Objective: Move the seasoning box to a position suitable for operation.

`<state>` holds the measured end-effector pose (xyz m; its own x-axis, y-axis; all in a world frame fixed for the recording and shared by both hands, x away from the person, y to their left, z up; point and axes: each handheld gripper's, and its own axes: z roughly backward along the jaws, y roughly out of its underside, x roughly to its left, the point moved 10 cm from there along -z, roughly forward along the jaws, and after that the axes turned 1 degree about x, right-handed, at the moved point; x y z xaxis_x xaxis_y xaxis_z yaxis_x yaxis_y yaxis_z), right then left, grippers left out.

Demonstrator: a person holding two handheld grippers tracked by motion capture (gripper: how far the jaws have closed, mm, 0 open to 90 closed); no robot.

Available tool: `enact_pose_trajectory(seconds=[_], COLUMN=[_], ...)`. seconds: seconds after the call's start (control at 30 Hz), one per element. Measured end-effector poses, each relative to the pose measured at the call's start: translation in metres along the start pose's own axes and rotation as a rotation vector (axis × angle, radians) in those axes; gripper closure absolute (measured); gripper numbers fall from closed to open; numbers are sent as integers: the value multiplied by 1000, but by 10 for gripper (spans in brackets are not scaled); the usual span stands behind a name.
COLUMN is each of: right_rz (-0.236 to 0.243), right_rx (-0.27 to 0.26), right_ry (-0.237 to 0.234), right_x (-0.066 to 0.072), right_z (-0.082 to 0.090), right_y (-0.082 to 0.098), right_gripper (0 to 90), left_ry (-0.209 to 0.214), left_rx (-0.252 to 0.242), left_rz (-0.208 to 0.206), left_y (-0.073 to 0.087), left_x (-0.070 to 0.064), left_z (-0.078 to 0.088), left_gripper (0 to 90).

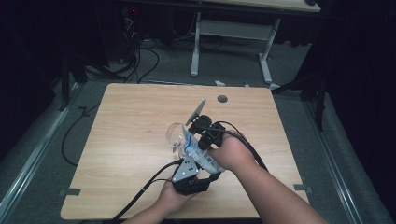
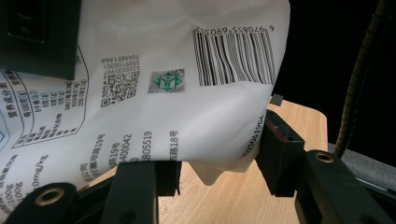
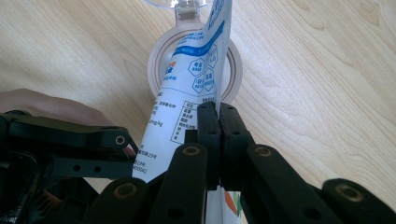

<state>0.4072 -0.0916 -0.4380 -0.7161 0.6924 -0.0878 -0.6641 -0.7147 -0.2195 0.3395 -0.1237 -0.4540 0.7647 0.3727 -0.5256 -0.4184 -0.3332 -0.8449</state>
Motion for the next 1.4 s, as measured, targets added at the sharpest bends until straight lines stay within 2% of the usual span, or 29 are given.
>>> enact_pose_trajectory(seconds=[0.6, 0.7, 0.87, 0.97, 1.17, 1.3, 1.4], right_rz=[-14, -15, -9, -24, -27, -23, -19], right_rx=[-7, -13, -19, -20, -21, -19, -23], right_ry=[-18, -32, -35, -43, -52, -60, -60], right_x=[-1, -1, -1, 1, 3, 3, 2], right_z=[1, 2, 4, 5, 6, 6, 7], right_y=[0, -1, -1, -1, 3, 5, 7], right_gripper=[892, 892, 892, 893, 893, 893, 894], left_ry=[-1, -2, -6, -7, -17, -28, -29], left_rx=[0, 3, 3, 3, 22, 44, 50], left_rz=[1, 2, -10, -15, -33, -60, -57], left_y=[-1, -2, -1, 0, 6, 10, 11], left_x=[-1, 0, 0, -1, 0, 2, 4], left_z=[0, 1, 2, 3, 6, 8, 10], left_gripper=[557, 557, 558, 557, 559, 559, 559])
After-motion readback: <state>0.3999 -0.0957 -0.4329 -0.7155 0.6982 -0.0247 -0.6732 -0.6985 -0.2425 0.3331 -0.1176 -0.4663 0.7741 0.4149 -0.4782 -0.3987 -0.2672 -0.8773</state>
